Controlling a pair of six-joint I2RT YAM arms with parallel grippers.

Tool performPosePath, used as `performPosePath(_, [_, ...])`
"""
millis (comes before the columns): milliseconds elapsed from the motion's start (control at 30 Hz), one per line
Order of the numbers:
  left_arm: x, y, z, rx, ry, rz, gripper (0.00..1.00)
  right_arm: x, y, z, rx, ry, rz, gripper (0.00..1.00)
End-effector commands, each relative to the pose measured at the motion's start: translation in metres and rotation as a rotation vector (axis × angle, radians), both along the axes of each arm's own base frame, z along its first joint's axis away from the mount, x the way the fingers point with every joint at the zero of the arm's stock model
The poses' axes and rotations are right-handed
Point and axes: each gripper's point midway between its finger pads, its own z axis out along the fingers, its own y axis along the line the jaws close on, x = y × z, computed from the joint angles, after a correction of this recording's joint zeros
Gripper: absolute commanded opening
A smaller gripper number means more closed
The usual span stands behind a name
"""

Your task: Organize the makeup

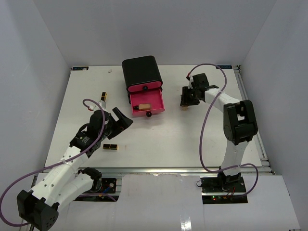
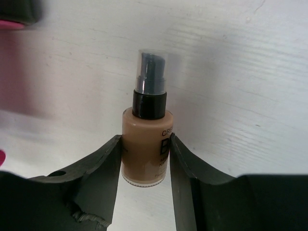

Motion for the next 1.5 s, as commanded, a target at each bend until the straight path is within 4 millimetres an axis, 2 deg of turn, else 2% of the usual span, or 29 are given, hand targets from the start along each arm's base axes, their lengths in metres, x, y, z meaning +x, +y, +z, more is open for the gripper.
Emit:
performPosePath(0, [0.002,0.000,0.004,-0.022,-0.033,0.005,0.98,0.006,0.023,0.097,0.095,-0.302,0.264,0.08])
performPosePath(100, [0.002,0.000,0.002,-0.023,-0.035,0.002,0.98,-0.006,0.042,0.141,0.133,-0.440,0.475,0.08])
performPosePath(200, [0.003,-0.002,0.001,-0.025,-0.042,-0.006,0.98,-0.017,0.061,0.172,0.109,-0.598,0.694,0.08])
performPosePath(267, [0.004,-0.003,0.002,-0.025,-0.049,-0.010,0.98,-0.027,0.074,0.179,0.072,-0.651,0.810,0.08])
performPosePath(400, [0.005,-0.003,0.004,-0.022,-0.062,-0.016,0.98,-0.050,0.118,0.193,-0.025,-0.812,1.073,0.08])
performPosePath(500, [0.005,-0.003,0.004,-0.022,-0.067,-0.019,0.98,-0.046,0.142,0.199,-0.146,-0.922,1.177,0.08])
performPosePath(600, [0.003,-0.001,0.007,-0.023,-0.077,-0.018,0.98,-0.041,0.168,0.195,-0.213,-0.958,1.237,0.08])
performPosePath(667, [0.001,0.001,0.009,-0.025,-0.086,-0.014,0.98,-0.031,0.176,0.181,-0.260,-0.942,1.252,0.08])
performPosePath(800, [-0.003,0.006,0.011,-0.026,-0.095,0.002,0.98,-0.015,0.191,0.165,-0.329,-0.943,1.284,0.08])
performPosePath(1100, [-0.008,0.011,0.013,-0.030,-0.104,0.022,0.98,0.001,0.188,0.125,-0.422,-0.859,1.275,0.13])
performPosePath(1233, [-0.007,0.011,0.014,-0.027,-0.106,0.018,0.98,0.004,0.185,0.110,-0.439,-0.819,1.262,0.26])
performPosePath(1467, [-0.005,0.010,0.020,-0.023,-0.113,0.012,0.98,0.006,0.184,0.099,-0.435,-0.782,1.242,0.52])
